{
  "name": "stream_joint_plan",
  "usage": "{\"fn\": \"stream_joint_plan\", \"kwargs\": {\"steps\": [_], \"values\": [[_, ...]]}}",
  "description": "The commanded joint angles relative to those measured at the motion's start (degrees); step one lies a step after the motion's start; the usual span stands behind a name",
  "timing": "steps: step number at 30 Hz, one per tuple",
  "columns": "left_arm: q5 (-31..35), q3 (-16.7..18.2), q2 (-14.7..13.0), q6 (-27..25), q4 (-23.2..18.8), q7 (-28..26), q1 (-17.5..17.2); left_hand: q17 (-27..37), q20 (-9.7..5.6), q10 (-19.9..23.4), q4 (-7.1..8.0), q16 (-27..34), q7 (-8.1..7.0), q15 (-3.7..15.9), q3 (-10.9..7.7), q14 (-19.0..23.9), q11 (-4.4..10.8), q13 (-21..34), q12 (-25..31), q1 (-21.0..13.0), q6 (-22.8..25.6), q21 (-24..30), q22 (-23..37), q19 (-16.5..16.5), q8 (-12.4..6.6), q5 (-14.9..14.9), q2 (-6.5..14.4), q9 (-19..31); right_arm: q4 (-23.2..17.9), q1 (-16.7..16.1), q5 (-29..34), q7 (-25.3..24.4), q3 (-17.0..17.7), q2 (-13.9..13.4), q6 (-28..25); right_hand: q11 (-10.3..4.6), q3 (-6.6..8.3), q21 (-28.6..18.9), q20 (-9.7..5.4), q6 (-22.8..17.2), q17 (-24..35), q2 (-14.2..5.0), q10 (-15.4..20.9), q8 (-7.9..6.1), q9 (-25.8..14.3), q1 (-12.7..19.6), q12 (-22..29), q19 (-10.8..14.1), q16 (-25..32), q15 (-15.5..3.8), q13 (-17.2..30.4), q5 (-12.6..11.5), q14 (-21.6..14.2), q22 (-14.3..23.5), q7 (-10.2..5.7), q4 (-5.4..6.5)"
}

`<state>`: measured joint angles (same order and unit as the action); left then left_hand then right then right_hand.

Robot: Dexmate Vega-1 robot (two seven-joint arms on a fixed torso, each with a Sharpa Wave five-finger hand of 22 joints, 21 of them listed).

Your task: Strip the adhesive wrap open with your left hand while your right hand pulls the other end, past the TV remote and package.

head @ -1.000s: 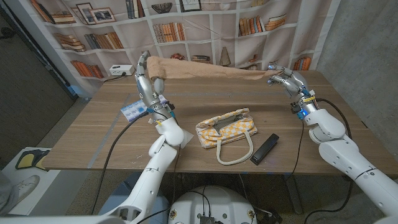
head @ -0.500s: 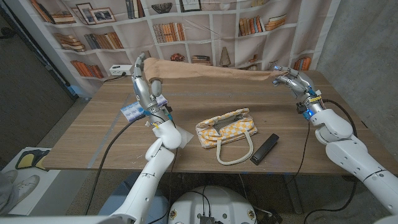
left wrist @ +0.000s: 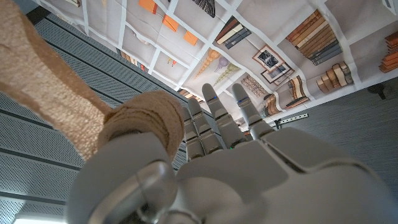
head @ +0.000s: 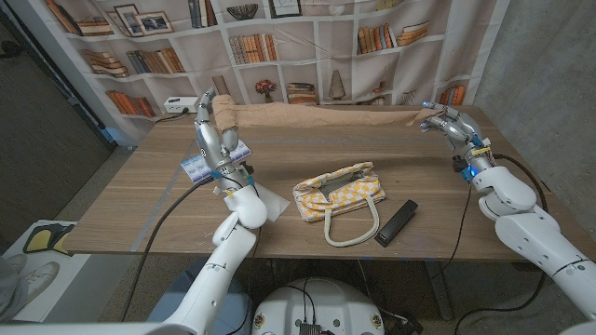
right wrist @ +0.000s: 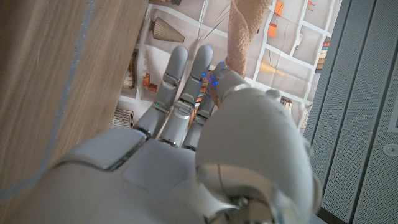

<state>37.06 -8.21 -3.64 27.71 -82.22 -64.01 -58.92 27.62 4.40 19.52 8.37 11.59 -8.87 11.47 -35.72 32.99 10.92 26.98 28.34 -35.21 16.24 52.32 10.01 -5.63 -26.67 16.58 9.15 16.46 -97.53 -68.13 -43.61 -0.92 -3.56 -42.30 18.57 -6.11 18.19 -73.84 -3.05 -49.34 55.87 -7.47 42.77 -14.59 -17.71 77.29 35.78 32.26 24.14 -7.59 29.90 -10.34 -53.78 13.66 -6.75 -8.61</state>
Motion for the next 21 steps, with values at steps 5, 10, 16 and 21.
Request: {"fn": "stream_joint_plan", "kwargs": {"steps": [5, 10, 16, 21], "values": [[-1.26, -0.13, -2.11, -0.54, 1.53, 0.01, 0.38, -0.02, 0.51, -0.28, -0.08, 0.25, 0.71, -0.15, -0.48, -0.01, -0.93, 0.29, 0.14, 0.02, -0.01, -0.30, 0.25, -0.10, 0.20, 0.43, 0.72, -0.17, -1.61, -2.61, 1.53, -5.35, 3.32, -0.28, -2.61, 0.06, 0.55, -0.76, -8.46, -0.52, 0.54, 0.15, 0.54, 0.44, -0.14, -0.07, -0.19, -0.64, -0.44, -5.82, 0.29, 0.36, -0.52, -0.38, -0.11, -0.01], [-1.80, 0.17, -2.83, -1.42, 0.41, 0.01, -0.25, 0.10, 0.83, -0.59, 0.13, 0.28, 1.01, -0.57, -1.02, -0.36, -1.23, 0.36, 0.05, -0.04, -0.24, -0.49, 0.29, 0.09, 0.35, 0.53, 1.83, -0.28, -2.00, -3.34, 1.10, -6.30, 4.98, -0.17, -3.08, 0.05, 0.61, -1.05, -8.46, -0.58, 0.69, 0.15, 0.57, 0.52, -0.16, -0.10, -0.28, -0.80, -0.60, -5.81, 0.31, 0.36, -0.56, -0.66, -0.09, -0.01], [-1.71, 0.48, -3.22, -2.67, -0.80, 0.01, -1.22, 0.16, 1.09, -0.76, 0.38, 0.24, 1.29, -1.01, -1.32, -0.78, -1.68, 0.43, 0.03, 0.12, -0.58, -0.71, 0.30, 0.31, 0.55, 0.50, 1.87, -0.40, -0.80, -2.24, 0.56, -4.91, 4.91, 1.23, -1.72, -0.03, 0.69, -1.46, -8.47, -0.72, 0.93, 0.15, 0.55, 0.58, -0.24, -0.12, -0.34, -1.04, -0.78, -5.81, 0.49, 0.36, -0.69, -1.02, -0.20, -0.01], [-0.83, 2.43, -1.02, -1.84, -0.37, 0.01, -1.18, 0.17, 1.33, -0.92, 0.50, 0.26, 1.60, -1.22, -1.43, -0.92, -2.11, 0.47, 0.00, 0.27, -0.80, -0.89, 0.31, 0.51, 0.69, 0.46, 1.76, -0.48, 0.49, -0.99, -1.63, -3.64, 4.66, 3.14, -0.87, 0.02, 0.74, -1.74, -8.43, -0.73, 1.09, 0.20, 0.63, 0.68, -0.26, -0.16, -0.47, -1.19, -0.93, -5.81, 0.41, 0.36, -0.75, -1.27, -0.10, -0.01]]}}
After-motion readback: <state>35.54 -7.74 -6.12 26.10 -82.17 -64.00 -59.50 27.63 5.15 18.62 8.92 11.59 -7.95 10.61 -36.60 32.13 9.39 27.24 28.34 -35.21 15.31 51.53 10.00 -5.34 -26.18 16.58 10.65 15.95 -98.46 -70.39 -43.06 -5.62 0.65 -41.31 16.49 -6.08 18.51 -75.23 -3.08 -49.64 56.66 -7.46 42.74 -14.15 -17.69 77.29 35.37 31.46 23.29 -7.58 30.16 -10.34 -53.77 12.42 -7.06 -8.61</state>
